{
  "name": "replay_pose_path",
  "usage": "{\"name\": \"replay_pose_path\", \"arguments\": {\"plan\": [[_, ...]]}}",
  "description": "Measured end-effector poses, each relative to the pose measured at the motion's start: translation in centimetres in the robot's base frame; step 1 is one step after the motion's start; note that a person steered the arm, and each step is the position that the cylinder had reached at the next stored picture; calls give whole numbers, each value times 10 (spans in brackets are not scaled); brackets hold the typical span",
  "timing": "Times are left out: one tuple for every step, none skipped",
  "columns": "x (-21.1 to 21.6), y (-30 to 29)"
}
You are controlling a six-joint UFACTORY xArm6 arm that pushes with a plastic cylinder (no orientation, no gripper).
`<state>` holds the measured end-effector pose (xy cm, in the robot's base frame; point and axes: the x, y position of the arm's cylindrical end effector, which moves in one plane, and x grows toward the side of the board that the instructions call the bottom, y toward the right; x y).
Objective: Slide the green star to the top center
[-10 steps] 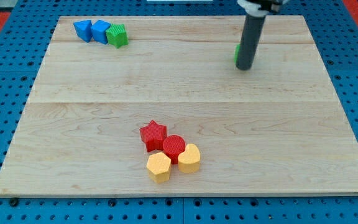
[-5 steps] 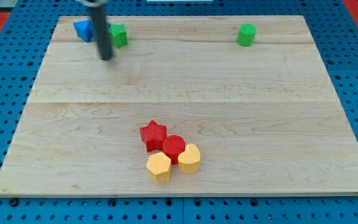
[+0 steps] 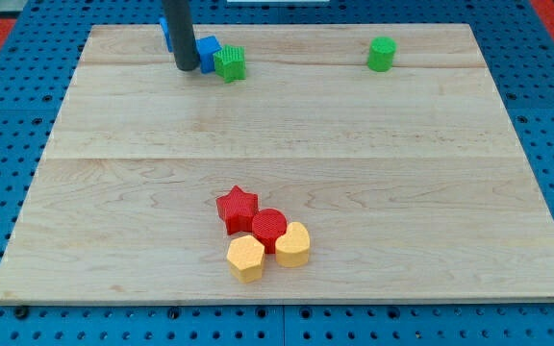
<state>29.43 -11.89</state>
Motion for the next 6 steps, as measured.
{"name": "replay_pose_path", "arguments": {"plan": [[9,39],[9,21],[-8,36],[-25,84],[-46,145],[-20,141]]}}
